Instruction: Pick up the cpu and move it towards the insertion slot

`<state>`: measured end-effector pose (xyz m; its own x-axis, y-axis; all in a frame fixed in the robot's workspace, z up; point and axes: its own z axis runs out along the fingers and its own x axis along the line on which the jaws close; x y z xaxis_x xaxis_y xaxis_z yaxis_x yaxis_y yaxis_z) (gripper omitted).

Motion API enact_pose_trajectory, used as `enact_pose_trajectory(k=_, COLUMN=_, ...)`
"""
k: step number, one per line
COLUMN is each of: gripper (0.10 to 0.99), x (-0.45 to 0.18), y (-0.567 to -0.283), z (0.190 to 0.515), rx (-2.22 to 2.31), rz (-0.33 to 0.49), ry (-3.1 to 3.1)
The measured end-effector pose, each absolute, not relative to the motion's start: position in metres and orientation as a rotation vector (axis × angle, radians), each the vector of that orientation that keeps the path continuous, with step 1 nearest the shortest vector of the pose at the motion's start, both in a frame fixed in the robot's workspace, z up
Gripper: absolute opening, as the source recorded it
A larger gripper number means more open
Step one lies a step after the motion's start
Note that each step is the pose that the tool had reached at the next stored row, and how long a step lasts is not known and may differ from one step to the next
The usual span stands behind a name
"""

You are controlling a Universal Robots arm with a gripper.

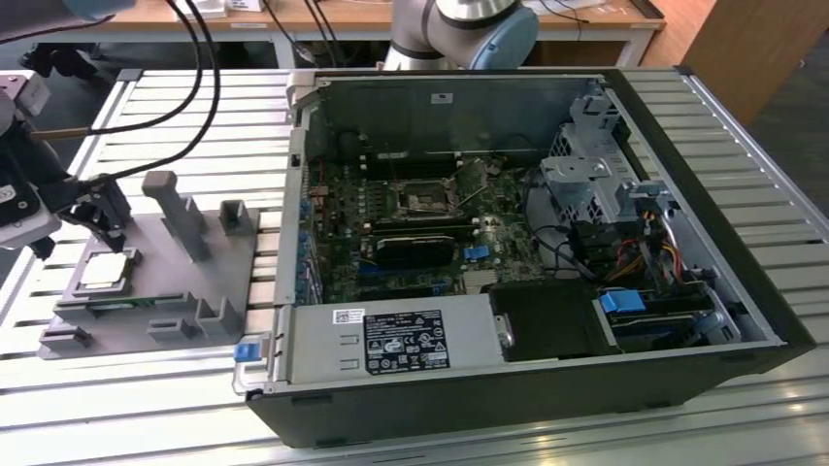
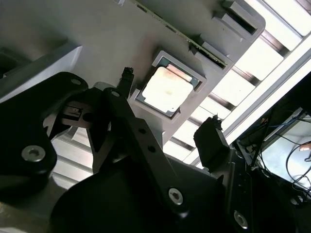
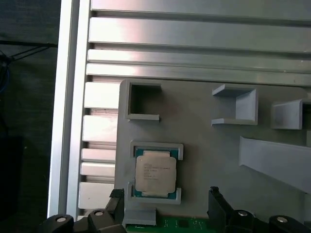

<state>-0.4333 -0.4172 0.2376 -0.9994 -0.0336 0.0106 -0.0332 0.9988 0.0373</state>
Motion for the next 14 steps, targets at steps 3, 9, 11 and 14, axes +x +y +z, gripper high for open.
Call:
enact_pose_trajectory(k=3, gripper=0.78, x=-0.434, y=-0.417, z=0.234, rx=0.052, rz=-0.058, ry=-3.129)
enact_pose_trajectory(k=9, gripper=0.78, x=-0.434, y=-0.419, z=0.227, rx=0.052, rz=-0.067, ry=-3.129)
enact_pose_trajectory(k=11, gripper=0.78, x=-0.434, y=-0.419, z=0.225, rx=0.052, rz=-0.071, ry=-3.129)
enact_pose_trajectory(k=14, gripper=0.78, x=-0.434, y=-0.419, z=0.221, rx=0.052, rz=-0.074, ry=-3.129)
